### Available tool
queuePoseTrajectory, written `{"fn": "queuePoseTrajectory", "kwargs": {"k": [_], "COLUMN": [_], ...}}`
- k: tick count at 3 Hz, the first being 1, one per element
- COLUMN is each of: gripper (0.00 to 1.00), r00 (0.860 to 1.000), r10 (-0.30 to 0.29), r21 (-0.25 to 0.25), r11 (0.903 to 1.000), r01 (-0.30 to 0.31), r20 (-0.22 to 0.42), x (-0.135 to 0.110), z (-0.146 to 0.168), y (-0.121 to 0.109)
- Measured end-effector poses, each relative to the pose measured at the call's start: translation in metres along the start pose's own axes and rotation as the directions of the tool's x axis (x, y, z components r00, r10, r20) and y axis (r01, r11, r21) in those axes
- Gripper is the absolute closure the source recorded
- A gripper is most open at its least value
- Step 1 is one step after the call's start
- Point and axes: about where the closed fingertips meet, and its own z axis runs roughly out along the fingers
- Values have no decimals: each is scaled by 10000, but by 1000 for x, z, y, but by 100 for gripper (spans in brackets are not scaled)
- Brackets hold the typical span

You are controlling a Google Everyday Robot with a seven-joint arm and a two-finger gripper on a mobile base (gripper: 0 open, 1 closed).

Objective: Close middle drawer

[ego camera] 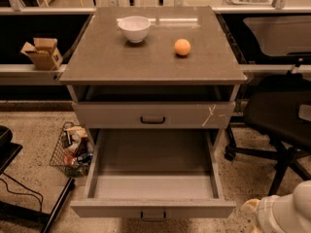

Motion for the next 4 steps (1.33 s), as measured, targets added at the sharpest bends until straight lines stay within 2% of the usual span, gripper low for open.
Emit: {"fn": "queuePoseTrajectory", "kwargs": {"k": [1, 2, 3, 4], "gripper": [65, 88, 100, 100], "r00": [9975, 9891, 9730, 9451], "r10": [114, 13, -7, -193], "r21": [-138, -299, -614, -901], "r11": [9998, 9995, 9980, 9946], "r01": [-105, 31, 153, 514], "r20": [693, 1474, 2308, 3261], "x": [16, 9, -9, -48], "z": [74, 133, 181, 203], "y": [5, 1, 4, 14]}}
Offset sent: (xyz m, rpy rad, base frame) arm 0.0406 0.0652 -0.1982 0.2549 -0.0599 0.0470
